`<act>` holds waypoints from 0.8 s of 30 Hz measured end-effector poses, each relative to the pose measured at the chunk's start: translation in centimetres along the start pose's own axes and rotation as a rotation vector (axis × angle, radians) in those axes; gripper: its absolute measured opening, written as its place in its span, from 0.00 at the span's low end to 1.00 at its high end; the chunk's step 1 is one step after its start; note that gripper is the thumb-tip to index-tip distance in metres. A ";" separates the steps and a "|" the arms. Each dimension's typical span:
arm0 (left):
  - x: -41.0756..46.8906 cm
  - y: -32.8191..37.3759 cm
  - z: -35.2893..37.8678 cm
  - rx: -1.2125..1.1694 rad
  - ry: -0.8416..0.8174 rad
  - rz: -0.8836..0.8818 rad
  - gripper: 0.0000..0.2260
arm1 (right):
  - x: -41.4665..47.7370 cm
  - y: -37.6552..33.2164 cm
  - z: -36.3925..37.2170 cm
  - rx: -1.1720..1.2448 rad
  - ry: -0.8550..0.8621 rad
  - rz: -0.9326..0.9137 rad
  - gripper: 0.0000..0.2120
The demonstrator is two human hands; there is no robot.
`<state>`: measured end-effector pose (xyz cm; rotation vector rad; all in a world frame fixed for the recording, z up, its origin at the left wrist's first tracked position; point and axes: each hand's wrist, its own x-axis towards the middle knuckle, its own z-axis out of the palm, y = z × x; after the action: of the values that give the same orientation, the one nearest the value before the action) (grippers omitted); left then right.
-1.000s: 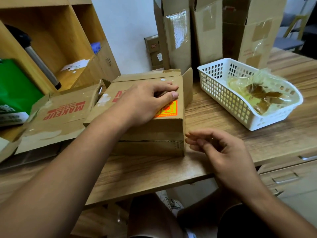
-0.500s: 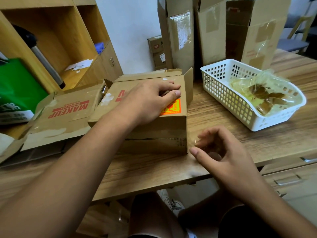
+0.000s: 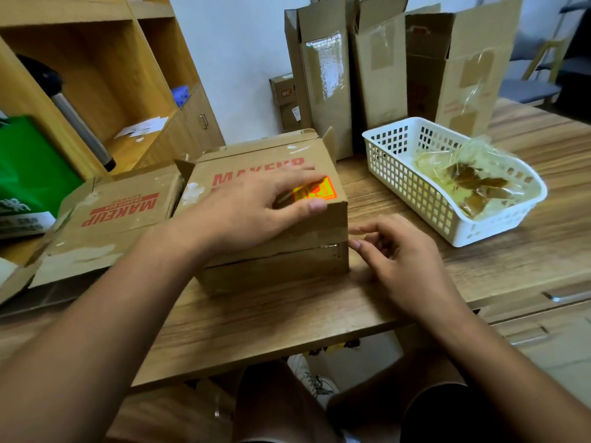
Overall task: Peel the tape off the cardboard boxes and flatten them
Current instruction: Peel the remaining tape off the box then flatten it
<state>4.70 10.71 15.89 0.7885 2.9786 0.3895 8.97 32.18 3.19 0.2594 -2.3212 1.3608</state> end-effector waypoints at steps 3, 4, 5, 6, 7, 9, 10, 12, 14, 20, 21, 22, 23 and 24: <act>-0.3 0.0 0.1 0.059 -0.078 0.003 0.34 | 0.1 0.1 0.2 0.002 0.007 0.010 0.05; -0.4 0.1 0.2 0.079 -0.072 0.009 0.35 | 0.0 0.0 0.3 0.004 0.018 0.008 0.05; -0.3 0.2 0.3 0.094 -0.063 0.012 0.35 | 0.0 0.0 0.4 0.006 0.034 0.002 0.04; -0.3 0.4 0.4 0.109 -0.056 0.013 0.34 | -0.1 0.0 0.4 0.005 0.049 -0.008 0.04; -0.3 0.5 0.5 0.125 -0.050 0.014 0.34 | -0.3 -0.1 0.5 -0.001 0.066 -0.020 0.03; -0.3 0.7 0.7 0.145 -0.043 0.019 0.34 | -0.9 -0.5 0.6 -0.029 0.097 -0.046 0.03; -0.3 0.8 0.8 0.146 -0.042 0.019 0.33 | -1.2 -0.7 0.7 -0.045 0.103 -0.056 0.03; -0.4 0.8 0.8 0.142 -0.037 0.016 0.33 | -1.8 -1.0 1.0 -0.059 0.117 -0.069 0.05; -0.4 0.7 0.9 0.140 -0.026 0.011 0.33 | -2.5 -1.2 1.0 -0.062 0.144 -0.090 0.08; 0.7 0.8 1.2 0.180 0.036 -0.076 0.31 | -7.0 -3.3 3.3 -0.039 -0.102 -0.205 0.07; 0.8 0.9 1.1 0.162 0.037 -0.079 0.31 | -7.0 -3.1 3.3 -0.037 -0.114 -0.182 0.06; 0.8 1.0 1.1 0.149 0.041 -0.084 0.31 | -6.5 -2.8 3.0 -0.028 -0.103 -0.127 0.06; 0.7 1.0 1.1 0.145 0.049 -0.093 0.31 | -6.0 -2.4 2.6 -0.018 -0.081 -0.069 0.06; 0.7 1.0 1.2 0.144 0.064 -0.103 0.31 | -5.4 -2.1 2.0 -0.009 -0.055 -0.027 0.07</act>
<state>4.71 12.18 14.99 0.6400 3.1194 0.2014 13.98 29.08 1.47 0.3281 -2.3595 1.3461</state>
